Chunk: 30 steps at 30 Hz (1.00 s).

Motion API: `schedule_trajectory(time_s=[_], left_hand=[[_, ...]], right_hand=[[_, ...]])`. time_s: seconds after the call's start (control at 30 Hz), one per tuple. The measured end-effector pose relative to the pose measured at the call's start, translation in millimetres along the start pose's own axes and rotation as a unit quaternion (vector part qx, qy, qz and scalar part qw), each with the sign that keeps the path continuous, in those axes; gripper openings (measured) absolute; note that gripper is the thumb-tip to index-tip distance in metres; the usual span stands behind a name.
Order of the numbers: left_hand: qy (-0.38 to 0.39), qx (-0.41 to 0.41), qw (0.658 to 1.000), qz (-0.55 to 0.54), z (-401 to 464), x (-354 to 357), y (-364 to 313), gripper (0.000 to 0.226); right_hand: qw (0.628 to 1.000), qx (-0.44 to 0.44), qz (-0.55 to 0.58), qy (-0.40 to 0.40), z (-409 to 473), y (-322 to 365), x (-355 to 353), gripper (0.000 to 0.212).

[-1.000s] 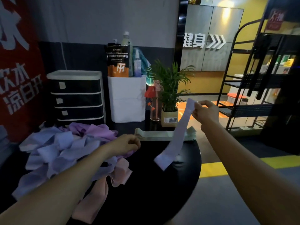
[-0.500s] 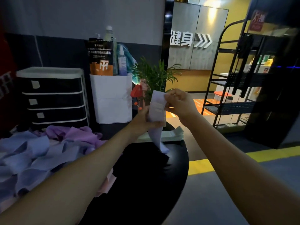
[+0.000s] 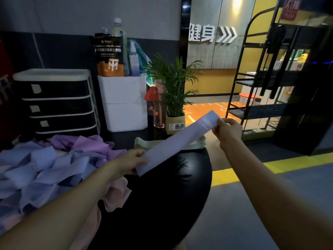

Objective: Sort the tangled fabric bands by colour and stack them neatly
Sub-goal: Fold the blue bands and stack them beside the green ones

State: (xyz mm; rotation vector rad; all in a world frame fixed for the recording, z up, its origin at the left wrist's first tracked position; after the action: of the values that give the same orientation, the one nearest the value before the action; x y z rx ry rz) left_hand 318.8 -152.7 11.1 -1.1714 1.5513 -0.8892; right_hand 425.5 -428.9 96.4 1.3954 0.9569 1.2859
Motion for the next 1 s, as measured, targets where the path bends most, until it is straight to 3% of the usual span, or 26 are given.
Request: schedule_trajectory(time_s=[0.13,0.33,0.57,0.77,0.87,1.0], left_hand=[[-0.168,0.033,0.983,-0.059,5,-27,1,0.011],[-0.344,0.060,0.936,0.055,24,-41,7,0.035],[-0.356,0.050,0.922,0.141,36,-35,23,0.033],[-0.362,0.040,0.912,0.186,28,-42,34,0.027],[-0.366,0.058,0.907,0.199,27,-44,33,0.024],[-0.334,0.062,0.904,0.261,29,-40,33,0.029]], right_hand=[[0.999,0.041,-0.031,0.001,8,-40,-11,0.021],[0.993,0.075,-0.095,-0.016,12,-98,-23,0.031],[0.960,0.056,-0.270,-0.044,2,-123,-34,0.016],[0.935,-0.009,-0.355,-0.018,-3,-116,-25,0.026],[0.928,-0.024,-0.372,-0.031,-6,-114,-24,0.020],[0.904,-0.064,-0.421,-0.021,-6,-116,-17,0.025]])
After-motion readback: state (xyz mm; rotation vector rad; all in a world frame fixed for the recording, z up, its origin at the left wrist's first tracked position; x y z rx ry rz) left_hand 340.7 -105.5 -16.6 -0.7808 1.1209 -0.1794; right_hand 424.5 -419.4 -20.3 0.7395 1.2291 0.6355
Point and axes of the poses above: each hand's wrist, its own z-axis towards the middle knuckle, its own x-axis out of the palm, y = z × x, the point moved 6 cm from there along z, towards the middle knuckle, and after that the axes turned 6 degrees about y, right-handed, at the moved point
